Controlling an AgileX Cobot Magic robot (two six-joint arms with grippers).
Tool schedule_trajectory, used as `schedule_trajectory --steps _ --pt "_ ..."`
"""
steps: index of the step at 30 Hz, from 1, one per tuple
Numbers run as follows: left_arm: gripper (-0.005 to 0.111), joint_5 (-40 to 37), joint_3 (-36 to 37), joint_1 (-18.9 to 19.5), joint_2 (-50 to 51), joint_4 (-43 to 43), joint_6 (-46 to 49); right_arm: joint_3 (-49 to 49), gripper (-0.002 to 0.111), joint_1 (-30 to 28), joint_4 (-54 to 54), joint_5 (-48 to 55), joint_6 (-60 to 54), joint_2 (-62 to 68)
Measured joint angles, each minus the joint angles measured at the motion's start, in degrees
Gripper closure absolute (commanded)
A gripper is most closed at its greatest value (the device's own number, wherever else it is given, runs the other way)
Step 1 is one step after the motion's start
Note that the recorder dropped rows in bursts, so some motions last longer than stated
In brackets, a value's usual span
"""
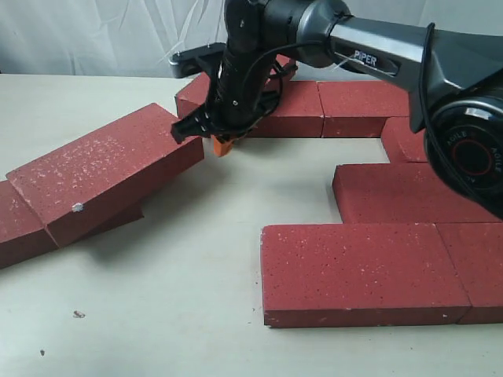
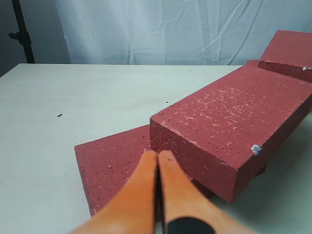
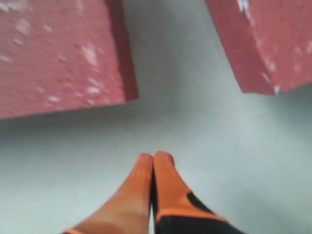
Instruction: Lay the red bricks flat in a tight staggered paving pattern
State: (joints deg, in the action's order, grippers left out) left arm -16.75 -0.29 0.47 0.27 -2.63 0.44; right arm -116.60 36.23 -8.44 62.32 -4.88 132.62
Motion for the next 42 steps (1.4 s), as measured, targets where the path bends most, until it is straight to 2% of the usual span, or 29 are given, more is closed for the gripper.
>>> schedule_trajectory --steps 5,8,14,18,19,20,22,24,27,30,35,42 --pt "0.107 0.0 0.0 0.0 0.0 0.0 0.0 0.0 0.109 0.0 -11.0 -4.6 -4.9 -0.5" --pt "0.107 0.0 0.0 0.0 0.0 0.0 0.0 0.0 0.109 0.0 -18.7 -12.5 -7.1 -0.5" --pt "0.107 0.0 0.0 0.0 0.0 0.0 0.0 0.0 0.109 1.3 -21.1 -20.9 -9.9 0.0" --pt "0.107 0.0 0.0 0.0 0.0 0.0 0.0 0.0 0.109 2.0 -18.9 -14.0 -10.7 1.7" --pt "0.107 0.0 0.0 0.0 0.0 0.0 0.0 0.0 0.109 2.0 -16.9 -10.2 -10.7 2.1" --pt "0.107 0.0 0.0 0.0 0.0 0.0 0.0 0.0 0.109 2.0 -12.1 -1.1 -10.7 2.2" --pt "0.107 0.0 0.0 0.0 0.0 0.0 0.0 0.0 0.109 2.0 -4.2 5.7 -10.2 2.2" --pt "0.107 0.0 0.0 0.0 0.0 0.0 0.0 0.0 0.109 1.8 -0.2 6.9 -9.1 1.7" --pt "0.107 0.0 0.0 0.0 0.0 0.0 0.0 0.0 0.109 1.7 -0.3 6.9 -8.6 -1.3" --pt "0.107 0.0 0.0 0.0 0.0 0.0 0.0 0.0 0.109 1.7 -2.9 3.5 -8.5 -4.7" --pt "0.107 0.0 0.0 0.0 0.0 0.0 0.0 -0.2 0.109 1.7 -12.3 -9.6 -8.9 -6.8" --pt "0.107 0.0 0.0 0.0 0.0 0.0 0.0 -0.2 0.109 4.0 -24.6 -25.5 -12.5 -0.6"
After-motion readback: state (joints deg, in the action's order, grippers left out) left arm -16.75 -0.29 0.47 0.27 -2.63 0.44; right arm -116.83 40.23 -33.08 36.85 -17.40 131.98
